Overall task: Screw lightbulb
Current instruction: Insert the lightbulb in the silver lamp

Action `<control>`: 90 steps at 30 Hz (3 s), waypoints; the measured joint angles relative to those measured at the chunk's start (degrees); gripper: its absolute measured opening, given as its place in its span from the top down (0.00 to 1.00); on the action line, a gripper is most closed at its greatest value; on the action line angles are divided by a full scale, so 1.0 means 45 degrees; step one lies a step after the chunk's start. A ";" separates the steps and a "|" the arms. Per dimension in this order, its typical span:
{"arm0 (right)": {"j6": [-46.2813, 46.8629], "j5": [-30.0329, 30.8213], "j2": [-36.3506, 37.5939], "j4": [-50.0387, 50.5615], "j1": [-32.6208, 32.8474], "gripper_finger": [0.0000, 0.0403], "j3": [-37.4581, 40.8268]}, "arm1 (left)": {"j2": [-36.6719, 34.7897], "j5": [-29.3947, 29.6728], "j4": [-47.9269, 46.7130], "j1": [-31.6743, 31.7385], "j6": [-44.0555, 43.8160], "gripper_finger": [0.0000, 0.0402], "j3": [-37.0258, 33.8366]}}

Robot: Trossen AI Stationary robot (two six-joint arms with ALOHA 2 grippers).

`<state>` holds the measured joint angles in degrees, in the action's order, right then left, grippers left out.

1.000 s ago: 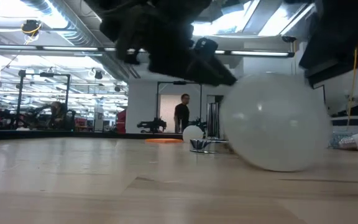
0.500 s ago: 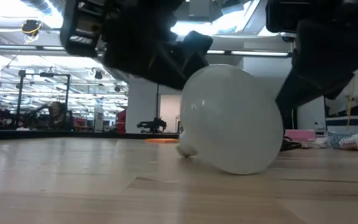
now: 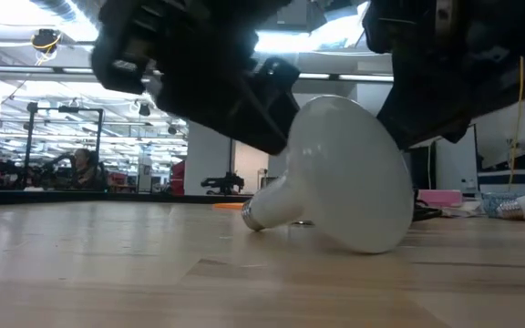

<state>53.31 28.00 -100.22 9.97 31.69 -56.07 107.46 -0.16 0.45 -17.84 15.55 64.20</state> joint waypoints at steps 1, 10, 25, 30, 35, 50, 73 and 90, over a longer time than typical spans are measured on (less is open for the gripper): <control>0.0005 -0.0016 0.0000 0.0000 0.0009 0.99 0.0000 | 0.0081 0.0005 0.0019 0.0066 -0.0078 0.40 0.0000; 0.0044 -0.0119 0.0000 -0.0086 0.0031 0.99 0.0000 | 0.1249 -0.0015 0.0126 0.0344 -0.0131 0.40 0.0005; -0.0938 -0.0697 0.0000 -0.0059 0.0032 0.99 -0.0011 | 0.1386 -0.0053 -0.0090 0.0272 -0.1116 0.54 0.0015; -0.1503 -0.0779 0.0005 0.1752 0.0036 0.99 -0.0784 | 0.1139 -0.0117 -0.0004 0.0262 -0.1954 0.67 0.0015; -0.1615 -0.0691 0.0024 0.6322 0.0139 0.99 -0.2591 | 0.0741 0.0010 0.0063 0.0340 -0.3570 0.68 0.0010; 0.1050 0.0216 0.0034 1.5079 0.2514 0.99 -0.5672 | -0.0375 0.0097 0.0131 0.0665 -0.6236 0.67 0.0010; 1.1009 1.0476 0.0408 1.3667 0.6534 0.99 -0.2962 | -0.2815 0.1802 0.2503 0.1882 -0.6081 0.65 0.0015; 1.4725 1.2670 0.0393 1.1529 0.2765 0.99 0.0816 | -0.0826 0.1904 0.3743 0.2033 -0.5840 0.65 0.0005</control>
<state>119.57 85.01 -98.45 61.84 44.14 -52.40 103.74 8.40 17.29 -8.69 -10.73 64.23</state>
